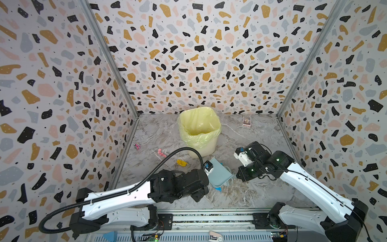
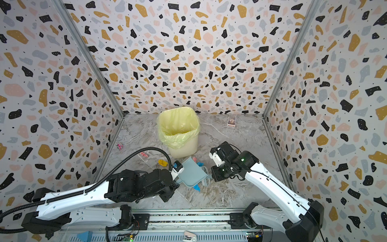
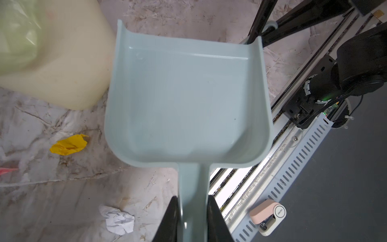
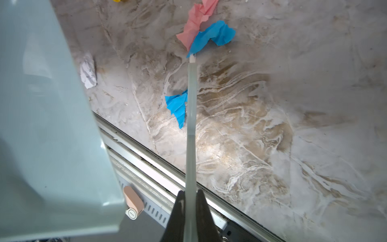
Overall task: Sweep away the paper scraps from the table
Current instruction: 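Lower the empty dustpan near the robot while the right arm brings the brush over, then sweep the blue scrap into the dustpan with the brush in the right gripper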
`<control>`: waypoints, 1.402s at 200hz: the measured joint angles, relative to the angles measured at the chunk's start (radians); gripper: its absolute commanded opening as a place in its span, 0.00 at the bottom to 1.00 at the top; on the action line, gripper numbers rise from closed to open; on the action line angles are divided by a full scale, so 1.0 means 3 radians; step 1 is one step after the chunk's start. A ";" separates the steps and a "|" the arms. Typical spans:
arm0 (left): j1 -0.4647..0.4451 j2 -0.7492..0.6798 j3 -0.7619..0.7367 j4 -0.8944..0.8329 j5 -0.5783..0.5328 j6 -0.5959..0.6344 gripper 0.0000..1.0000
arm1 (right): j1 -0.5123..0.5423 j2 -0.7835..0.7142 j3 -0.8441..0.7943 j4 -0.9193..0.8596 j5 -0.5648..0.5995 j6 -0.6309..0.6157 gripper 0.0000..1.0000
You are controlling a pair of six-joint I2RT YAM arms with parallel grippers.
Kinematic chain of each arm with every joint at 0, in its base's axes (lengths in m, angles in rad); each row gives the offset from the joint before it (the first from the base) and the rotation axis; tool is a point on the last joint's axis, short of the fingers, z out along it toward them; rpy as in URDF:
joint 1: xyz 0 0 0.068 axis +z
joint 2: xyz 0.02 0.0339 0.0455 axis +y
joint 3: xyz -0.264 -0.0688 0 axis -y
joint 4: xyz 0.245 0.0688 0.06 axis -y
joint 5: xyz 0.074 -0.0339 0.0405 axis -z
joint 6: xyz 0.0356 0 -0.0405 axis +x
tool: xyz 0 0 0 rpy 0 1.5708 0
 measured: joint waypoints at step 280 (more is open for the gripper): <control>-0.0168 0.0383 -0.0924 0.0228 0.0456 -0.0523 0.00 | 0.1021 0.1263 0.0935 -0.0549 0.1190 -0.0168 0.00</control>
